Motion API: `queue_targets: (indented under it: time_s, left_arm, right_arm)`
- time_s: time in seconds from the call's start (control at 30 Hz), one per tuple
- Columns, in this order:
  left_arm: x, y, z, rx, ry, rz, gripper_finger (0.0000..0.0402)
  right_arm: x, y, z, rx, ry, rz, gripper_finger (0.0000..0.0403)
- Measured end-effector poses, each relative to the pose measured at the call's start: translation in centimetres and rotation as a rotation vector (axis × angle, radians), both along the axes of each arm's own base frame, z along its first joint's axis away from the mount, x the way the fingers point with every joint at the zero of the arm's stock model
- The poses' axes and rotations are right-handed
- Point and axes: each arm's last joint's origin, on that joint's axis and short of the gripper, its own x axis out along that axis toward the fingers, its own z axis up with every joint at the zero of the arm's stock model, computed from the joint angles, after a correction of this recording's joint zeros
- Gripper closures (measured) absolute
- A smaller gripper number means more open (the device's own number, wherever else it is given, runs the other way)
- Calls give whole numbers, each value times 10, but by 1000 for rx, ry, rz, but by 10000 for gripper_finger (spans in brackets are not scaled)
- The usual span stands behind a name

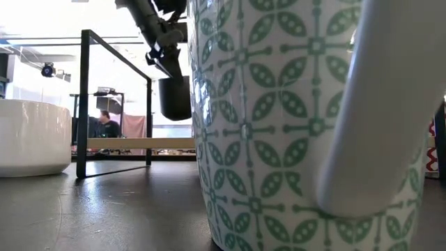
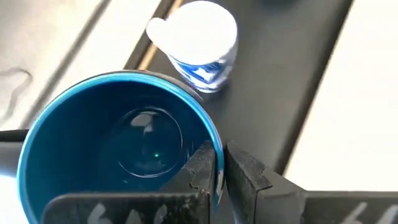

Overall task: Place coffee mugs
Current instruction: Put the blue mug on the shelf

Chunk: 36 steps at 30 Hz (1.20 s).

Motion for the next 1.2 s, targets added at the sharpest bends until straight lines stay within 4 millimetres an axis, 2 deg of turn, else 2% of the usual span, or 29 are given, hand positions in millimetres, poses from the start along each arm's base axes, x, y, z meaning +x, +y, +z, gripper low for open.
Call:
queue_targets:
  time_s: [0.23, 0.37, 0.57, 0.7, 1.07, 1.2]
  left_arm:
    - [17, -40, -4, -45, 42, -109, 392]
    - [21, -61, -6, -69, 47, -170, 392]
    - [20, -84, -10, -200, 61, -249, 392]
    - [21, -90, -11, -229, 63, -283, 387]
    - [29, -92, -32, -295, 158, -281, 384]
    - [30, -93, -33, -292, 163, -289, 384]
  right_arm:
    - [0, 0, 0, 0, 0, 0, 335]
    - [0, 0, 0, 0, 1, 0, 335]
    - [0, 0, 0, 0, 0, 0, 335]
    - [0, 0, 0, 0, 0, 0, 335]
    - [0, 0, 0, 0, 0, 0, 335]
    - [0, 0, 0, 0, 0, 0, 335]
